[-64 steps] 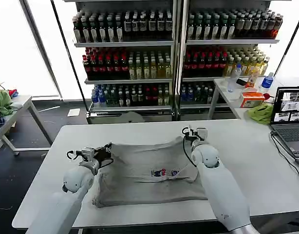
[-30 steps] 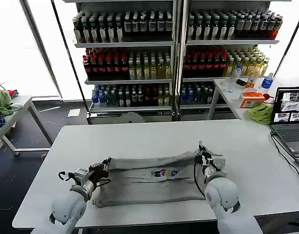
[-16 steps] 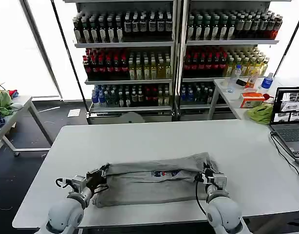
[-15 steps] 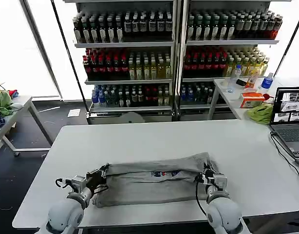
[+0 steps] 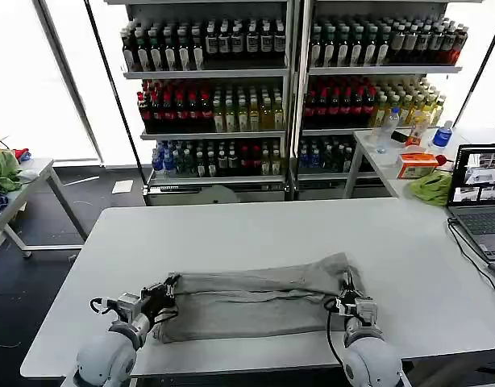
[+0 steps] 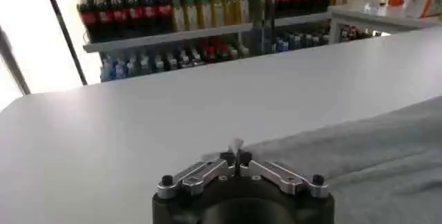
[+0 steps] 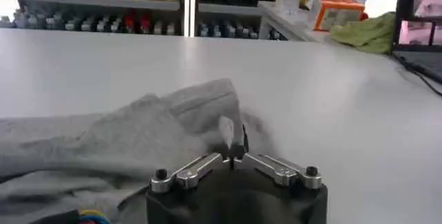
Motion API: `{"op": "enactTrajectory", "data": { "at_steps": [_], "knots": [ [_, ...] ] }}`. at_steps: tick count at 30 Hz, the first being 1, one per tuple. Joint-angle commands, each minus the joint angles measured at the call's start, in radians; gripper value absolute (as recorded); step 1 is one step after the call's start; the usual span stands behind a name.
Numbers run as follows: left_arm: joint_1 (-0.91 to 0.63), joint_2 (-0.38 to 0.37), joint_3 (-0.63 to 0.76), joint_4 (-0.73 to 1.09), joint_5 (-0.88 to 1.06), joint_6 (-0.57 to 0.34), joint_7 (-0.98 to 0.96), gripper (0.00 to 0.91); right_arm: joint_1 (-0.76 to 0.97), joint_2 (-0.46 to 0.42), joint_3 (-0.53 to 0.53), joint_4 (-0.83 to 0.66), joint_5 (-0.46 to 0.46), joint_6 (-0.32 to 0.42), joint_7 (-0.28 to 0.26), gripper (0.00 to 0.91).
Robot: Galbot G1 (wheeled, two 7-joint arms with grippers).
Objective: Fold and organize the clothes.
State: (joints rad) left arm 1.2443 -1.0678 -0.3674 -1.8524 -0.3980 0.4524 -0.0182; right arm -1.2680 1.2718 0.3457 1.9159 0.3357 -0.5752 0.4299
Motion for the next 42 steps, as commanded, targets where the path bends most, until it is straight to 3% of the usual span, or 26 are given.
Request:
{"op": "enactTrajectory", "data": {
  "at_steps": [1,7,15,25,31,42],
  "knots": [
    [0.017,-0.016,-0.001,-0.008,0.032,-0.002,0.002,0.907,-0.019,0.004,-0.002,0.002,-0.016,0.0,0.0,0.907],
    [0.011,-0.036,0.002,-0.03,0.033,-0.031,0.0,0.907,-0.018,0.006,0.004,0.011,-0.029,0.029,-0.001,0.907],
    [0.02,-0.052,-0.031,-0.089,0.036,0.006,-0.071,0.907,-0.024,0.009,0.056,0.137,-0.019,0.063,-0.005,0.907],
    [0.07,-0.148,-0.1,-0.12,0.014,0.048,-0.136,0.907,-0.004,0.001,0.122,0.283,0.004,0.052,0.004,0.907],
    [0.094,-0.206,-0.115,-0.107,0.001,0.045,-0.141,0.907,-0.02,0.003,0.111,0.292,0.003,0.057,0.01,0.907],
    [0.118,-0.232,-0.119,-0.091,0.007,0.037,-0.134,0.907,-0.039,-0.004,0.113,0.284,0.003,0.072,0.009,0.907]
  ]
}}
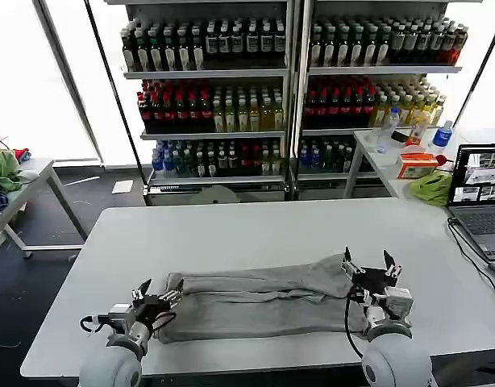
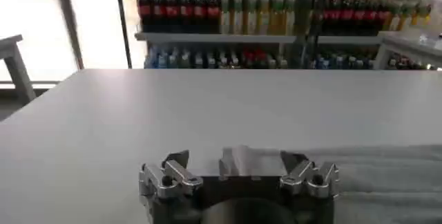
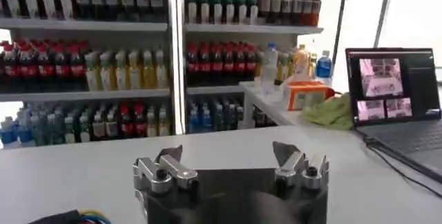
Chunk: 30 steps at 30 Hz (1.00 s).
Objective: Fold and organize the clothes.
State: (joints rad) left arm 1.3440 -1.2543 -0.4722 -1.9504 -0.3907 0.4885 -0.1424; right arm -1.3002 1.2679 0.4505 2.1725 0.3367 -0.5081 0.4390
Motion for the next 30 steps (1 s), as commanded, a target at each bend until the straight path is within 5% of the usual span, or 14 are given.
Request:
{"op": "enactTrajectory", "data": {
  "at_steps": [1,11,14,15,30],
  "knots": [
    [0.016,-0.047,-0.014,0.013,0.003,-0.003,-0.009,0.907,-0.009,-0.001,0.008,0.026,0.002,0.007,0.0,0.907],
    [0.014,-0.057,0.001,0.056,0.03,-0.018,0.005,0.887,-0.01,-0.005,0.009,0.016,0.001,0.013,-0.001,0.907],
    [0.016,-0.06,0.003,0.06,0.033,-0.017,0.011,0.302,-0.01,-0.003,0.008,0.018,0.001,0.013,-0.001,0.907],
    [0.017,-0.06,0.003,0.062,0.034,-0.019,0.015,0.01,-0.01,-0.003,0.008,0.018,0.0,0.013,-0.001,0.907],
    [0.035,-0.06,0.006,0.063,0.055,-0.051,0.051,0.0,-0.005,-0.004,0.018,0.004,0.003,0.016,-0.003,0.907]
  ]
}}
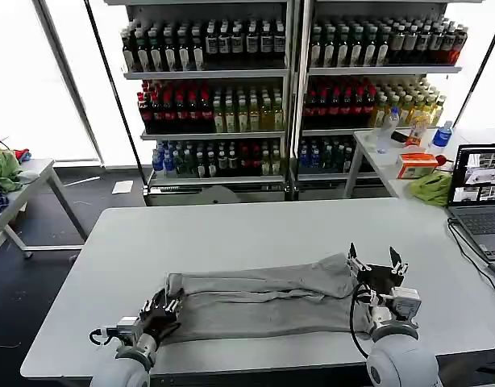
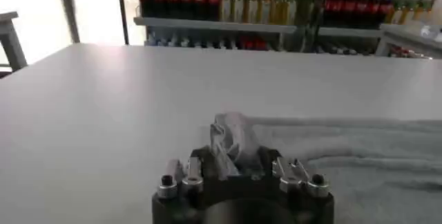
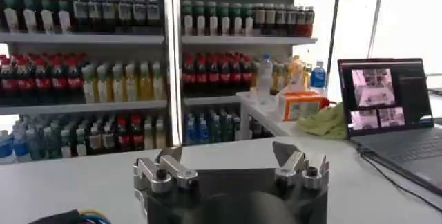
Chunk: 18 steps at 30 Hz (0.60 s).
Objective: Fold and organize the clothes.
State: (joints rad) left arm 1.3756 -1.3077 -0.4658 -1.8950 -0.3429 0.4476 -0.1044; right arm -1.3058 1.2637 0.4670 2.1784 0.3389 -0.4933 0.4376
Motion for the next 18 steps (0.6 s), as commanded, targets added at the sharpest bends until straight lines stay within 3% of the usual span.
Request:
{"op": "enactTrajectory", "data": {
  "at_steps": [1,13,16,18],
  "knots": [
    [0.003,-0.006,-0.001,0.008,0.007,-0.018,0.013,0.0,0.002,-0.001,0.001,-0.003,0.001,0.001,-0.001,0.907],
    [0.022,-0.007,-0.045,-0.026,0.04,-0.06,0.037,0.0,0.037,-0.002,-0.005,-0.021,0.002,-0.006,0.006,0.907],
    [0.023,0.02,-0.094,-0.055,0.022,-0.06,0.036,0.0,0.051,-0.001,-0.007,-0.028,0.003,-0.007,0.007,0.907],
    [0.029,0.09,-0.181,-0.076,-0.017,-0.057,0.037,0.0,0.062,-0.002,-0.005,-0.029,0.007,-0.012,0.01,0.907]
  ]
}}
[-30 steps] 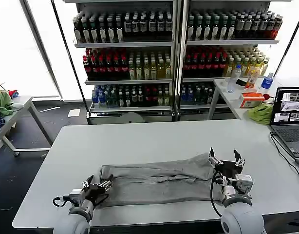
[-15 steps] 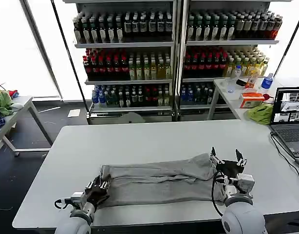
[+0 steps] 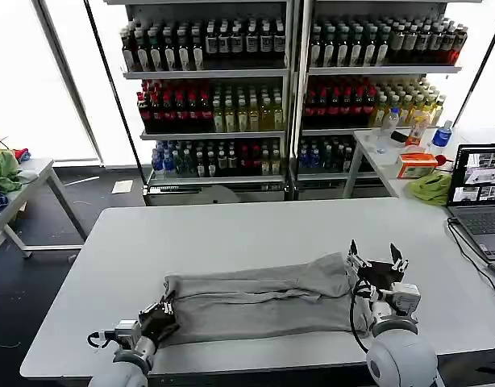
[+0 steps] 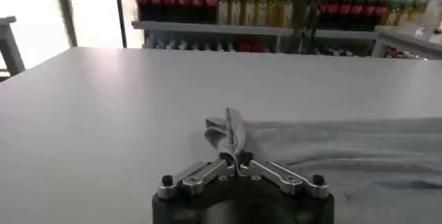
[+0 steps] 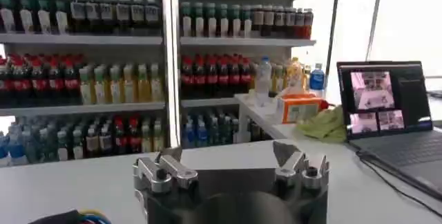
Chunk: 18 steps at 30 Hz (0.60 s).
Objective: Fold and organize the clothes.
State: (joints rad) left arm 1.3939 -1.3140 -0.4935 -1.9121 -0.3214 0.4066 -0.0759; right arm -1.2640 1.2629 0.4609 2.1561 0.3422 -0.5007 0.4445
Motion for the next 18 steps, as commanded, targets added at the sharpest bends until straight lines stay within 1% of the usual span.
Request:
{"op": "enactTrajectory", "data": {
  "at_steps": [1,3,5,7,8,10,11,13,16,18],
  "knots": [
    [0.015,0.111,-0.184,-0.06,-0.049,-0.014,0.011,0.0,0.023,-0.002,0.001,-0.008,0.006,-0.006,0.003,0.907],
    [0.029,0.224,-0.291,-0.051,-0.093,-0.014,0.018,0.0,0.029,-0.005,0.003,-0.01,0.008,-0.005,0.005,0.907],
    [0.043,0.307,-0.373,-0.025,-0.128,-0.018,0.029,0.0,0.033,-0.01,0.004,-0.011,0.012,-0.005,0.005,0.907],
    [0.057,0.37,-0.45,0.022,-0.131,-0.03,0.046,0.0,0.037,-0.011,0.004,-0.013,0.012,-0.005,0.005,0.907],
    [0.062,0.425,-0.491,0.039,-0.142,-0.034,0.054,0.0,0.037,-0.011,0.003,-0.013,0.012,-0.005,0.005,0.907],
    [0.069,0.503,-0.561,0.095,-0.17,-0.033,0.069,0.0,0.038,-0.008,0.003,-0.013,0.012,-0.005,0.006,0.907],
    [0.066,0.521,-0.568,0.105,-0.17,-0.035,0.072,0.0,0.038,-0.007,0.003,-0.013,0.011,-0.005,0.006,0.907],
    [0.041,0.587,-0.599,0.179,-0.174,-0.039,0.074,0.0,0.034,-0.002,0.003,-0.011,0.01,-0.005,0.009,0.907],
    [-0.014,0.646,-0.597,0.271,-0.168,-0.04,0.074,0.0,0.027,0.0,0.007,-0.004,0.009,-0.005,0.011,0.907],
    [-0.031,0.667,-0.594,0.286,-0.168,-0.039,0.077,0.0,0.022,-0.001,0.014,0.001,0.01,-0.005,0.011,0.907]
  ]
}}
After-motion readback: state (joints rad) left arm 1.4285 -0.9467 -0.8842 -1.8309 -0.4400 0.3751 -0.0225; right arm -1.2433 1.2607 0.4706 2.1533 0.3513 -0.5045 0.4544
